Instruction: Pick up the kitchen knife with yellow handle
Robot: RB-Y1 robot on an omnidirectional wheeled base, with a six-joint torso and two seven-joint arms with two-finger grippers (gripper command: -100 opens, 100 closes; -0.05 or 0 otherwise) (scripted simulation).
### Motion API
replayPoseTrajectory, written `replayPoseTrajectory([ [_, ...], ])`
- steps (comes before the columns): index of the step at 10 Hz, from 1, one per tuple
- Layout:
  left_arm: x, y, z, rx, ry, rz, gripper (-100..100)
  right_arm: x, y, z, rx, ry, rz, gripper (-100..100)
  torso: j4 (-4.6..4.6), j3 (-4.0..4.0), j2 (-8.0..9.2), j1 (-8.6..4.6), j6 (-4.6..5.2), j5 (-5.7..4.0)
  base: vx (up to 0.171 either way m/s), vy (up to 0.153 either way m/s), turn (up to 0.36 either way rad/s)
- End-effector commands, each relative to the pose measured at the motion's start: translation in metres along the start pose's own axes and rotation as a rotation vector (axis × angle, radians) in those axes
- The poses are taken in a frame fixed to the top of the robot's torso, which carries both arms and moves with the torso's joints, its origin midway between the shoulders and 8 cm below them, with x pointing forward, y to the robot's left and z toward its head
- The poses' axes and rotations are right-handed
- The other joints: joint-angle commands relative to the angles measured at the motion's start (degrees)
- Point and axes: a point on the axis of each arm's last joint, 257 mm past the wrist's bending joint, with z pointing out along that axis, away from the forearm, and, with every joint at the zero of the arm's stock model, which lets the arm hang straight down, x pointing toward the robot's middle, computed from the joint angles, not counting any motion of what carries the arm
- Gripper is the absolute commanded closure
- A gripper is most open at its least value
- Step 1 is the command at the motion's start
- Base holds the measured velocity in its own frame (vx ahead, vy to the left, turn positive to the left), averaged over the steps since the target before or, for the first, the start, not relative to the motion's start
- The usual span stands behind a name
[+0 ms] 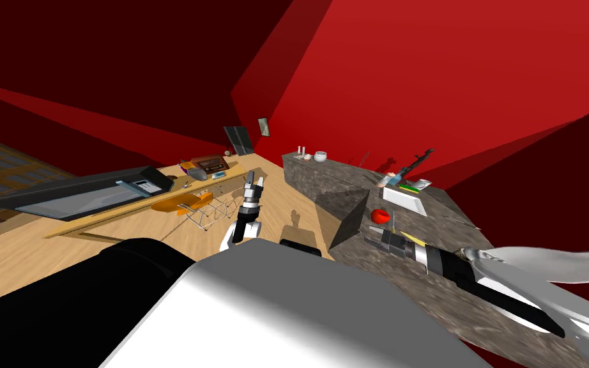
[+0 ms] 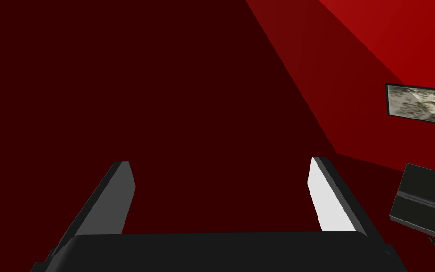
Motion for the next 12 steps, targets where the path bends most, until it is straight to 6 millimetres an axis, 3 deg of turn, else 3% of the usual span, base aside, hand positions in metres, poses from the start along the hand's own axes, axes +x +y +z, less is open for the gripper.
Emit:
replayPoseTrajectory([
  [1,0.000,0.000,0.000,0.000,0.000,0.000,0,0.023,-0.010,-0.017,0.013,0.086,-0.001,-100,0.00,0.00,0.00,0.00,0.00,0.00,0.009,-0.054,0.185],
  [2,0.000,0.000,0.000,0.000,0.000,0.000,0,0.022,-0.013,-0.021,0.015,0.101,-0.012,-100,0.00,0.01,0.02,-0.02,-0.03,0.00,0.008,-0.048,0.109],
  [3,0.000,0.000,0.000,0.000,0.000,0.000,0,0.042,-0.021,-0.036,0.029,0.173,-0.010,-100,0.01,0.01,0.02,0.02,0.00,0.00,0.009,-0.056,0.176],
  [4,0.000,0.000,0.000,0.000,0.000,0.000,0,0.041,-0.023,-0.040,0.030,0.183,-0.017,-100,0.00,0.01,0.01,-0.02,-0.03,0.00,0.008,-0.057,0.118],
  [5,0.000,0.000,0.000,0.000,0.000,0.000,0,0.059,-0.032,-0.057,0.045,0.253,-0.014,-100,0.00,0.01,0.01,-0.01,0.00,0.00,0.013,-0.066,0.182],
  [6,0.000,0.000,0.000,0.000,0.000,0.000,0,0.059,-0.034,-0.059,0.046,0.261,-0.020,-100,0.00,0.00,-0.01,-0.04,-0.03,-0.01,0.010,-0.060,0.108],
  [8,0.000,0.000,0.000,0.000,0.000,0.000,0,0.092,-0.047,-0.096,0.075,0.397,-0.005,-100,0.00,0.01,0.02,-0.04,-0.01,-0.01,0.002,-0.079,0.220],
  [9,0.000,0.000,0.000,0.000,0.000,0.000,0,0.090,-0.051,-0.101,0.078,0.411,-0.016,-100,0.00,0.01,0.01,-0.13,-0.04,-0.03,0.006,-0.098,0.087],
  [10,0.000,0.000,0.000,0.000,0.000,0.000,0,0.105,-0.056,-0.122,0.091,0.480,-0.007,-100,0.00,0.01,0.00,-0.15,0.03,-0.05,0.006,-0.090,0.130],
  [11,0.000,0.000,0.000,0.000,0.000,0.000,0,0.105,-0.056,-0.122,0.092,0.481,-0.008,-100,0.00,0.00,0.01,-0.13,-0.01,-0.03,0.004,-0.073,0.080],
  [12,0.000,0.000,0.000,0.000,0.000,0.000,0,0.120,-0.059,-0.143,0.102,0.547,0.005,-100,0.00,0.01,0.01,-0.07,0.03,-0.04,-0.006,-0.075,0.113],
])
